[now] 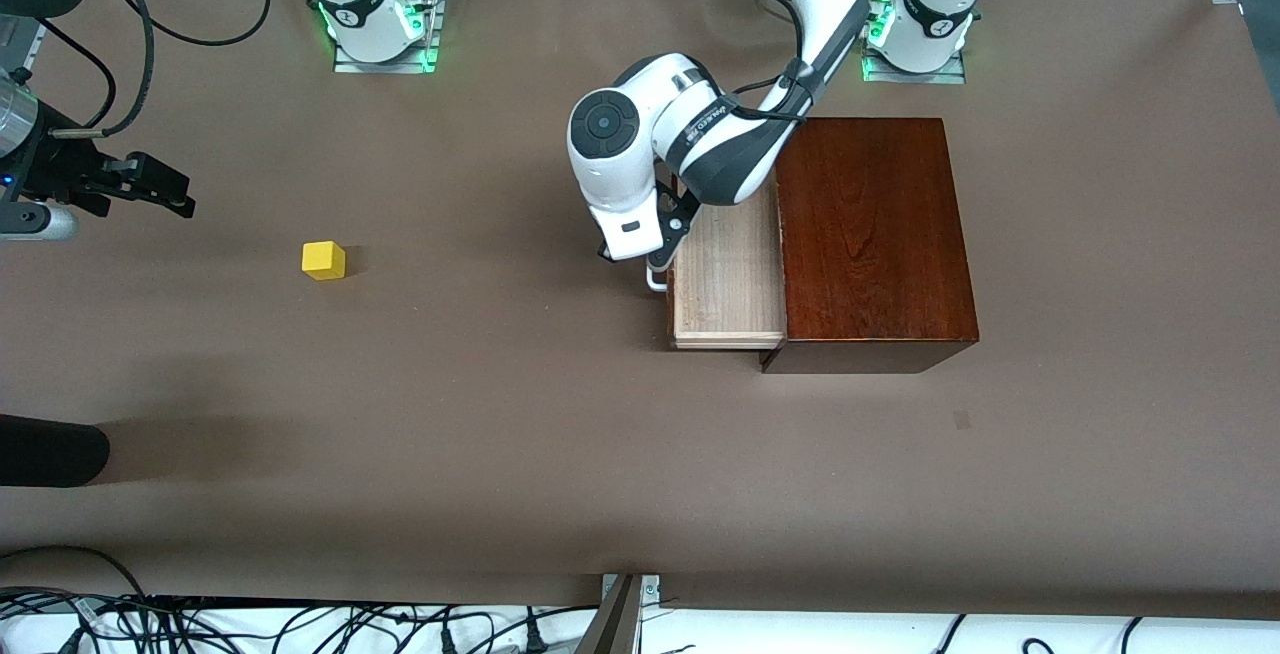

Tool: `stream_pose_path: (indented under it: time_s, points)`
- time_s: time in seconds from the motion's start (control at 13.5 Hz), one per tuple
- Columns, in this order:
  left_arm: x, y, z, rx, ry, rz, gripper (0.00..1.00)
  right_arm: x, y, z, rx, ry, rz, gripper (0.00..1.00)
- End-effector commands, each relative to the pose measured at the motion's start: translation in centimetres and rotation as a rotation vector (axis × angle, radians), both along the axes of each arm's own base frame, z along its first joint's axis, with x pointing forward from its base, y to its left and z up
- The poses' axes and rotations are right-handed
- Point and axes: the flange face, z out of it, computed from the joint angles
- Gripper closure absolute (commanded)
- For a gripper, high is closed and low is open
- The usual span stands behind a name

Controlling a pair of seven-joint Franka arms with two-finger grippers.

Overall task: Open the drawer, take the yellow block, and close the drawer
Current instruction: 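Push the drawer closed into the box with the left gripper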

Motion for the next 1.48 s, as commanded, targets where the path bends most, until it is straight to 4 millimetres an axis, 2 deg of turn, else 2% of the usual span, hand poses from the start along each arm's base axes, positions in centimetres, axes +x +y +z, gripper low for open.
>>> stream_pose_path:
  time_s: [0.0,0.3,0.89,1.4]
  points:
    - [0.1,-1.1,-0.8,0.002,0.0,0.034,1.0,-0.6,-0.3,0.0,-0.017,0.025,-0.012,0.0]
    - [0.3,-0.8,-1.3,0.028,-0.016,0.029,1.0,-0.5,-2.1,1.2,-0.011,-0.001,-0.038,0.0]
    - [1.2,1.6,-0.4,0.126,-0.043,-0.096,1.0,-0.3,-1.8,0.8,-0.013,0.007,-0.038,0.0]
    - [0.9,5.7,-0.4,0.186,0.022,-0.17,1.0,-0.3,-1.9,0.9,-0.013,0.005,-0.042,0.0]
